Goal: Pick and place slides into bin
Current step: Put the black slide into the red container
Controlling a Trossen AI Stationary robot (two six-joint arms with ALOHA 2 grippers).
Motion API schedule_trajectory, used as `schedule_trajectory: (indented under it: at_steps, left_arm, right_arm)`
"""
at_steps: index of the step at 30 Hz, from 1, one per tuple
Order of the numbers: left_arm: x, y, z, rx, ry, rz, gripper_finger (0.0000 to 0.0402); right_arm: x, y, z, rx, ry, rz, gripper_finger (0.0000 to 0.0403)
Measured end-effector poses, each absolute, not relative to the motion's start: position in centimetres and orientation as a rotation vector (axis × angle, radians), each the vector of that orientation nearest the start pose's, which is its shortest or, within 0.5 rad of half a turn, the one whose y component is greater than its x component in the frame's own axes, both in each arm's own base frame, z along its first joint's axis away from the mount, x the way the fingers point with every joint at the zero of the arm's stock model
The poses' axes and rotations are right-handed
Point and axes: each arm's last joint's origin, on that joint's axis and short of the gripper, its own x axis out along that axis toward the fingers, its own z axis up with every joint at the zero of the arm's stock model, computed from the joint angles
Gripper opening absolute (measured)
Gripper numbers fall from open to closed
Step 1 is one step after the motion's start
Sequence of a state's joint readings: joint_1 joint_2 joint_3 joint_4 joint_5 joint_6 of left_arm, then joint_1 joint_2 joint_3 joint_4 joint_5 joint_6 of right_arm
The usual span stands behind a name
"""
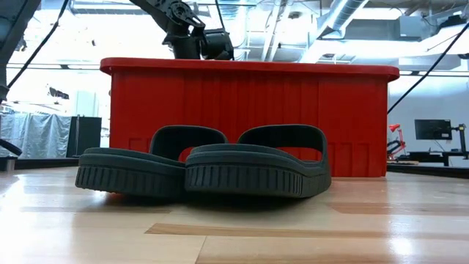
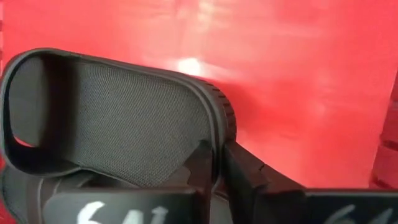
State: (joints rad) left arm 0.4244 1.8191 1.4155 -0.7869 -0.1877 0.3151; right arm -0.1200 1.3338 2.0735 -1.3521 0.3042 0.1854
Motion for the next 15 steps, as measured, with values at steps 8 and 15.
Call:
schedule_trajectory:
  at_steps: [8,15]
  left_arm:
    - [33.48,15.61,22.9,0.118,1.266,0.337,0.0042]
    - [33.42,15.42,22.84,0.117,1.279,0.328,0.0084]
  right_arm:
    - [17.43,-2.97,51.47,0.121,0.575,-0.463,0.0218]
    - [17.43,-2.97,51.47,0.12,0.575,-0.462,0.0218]
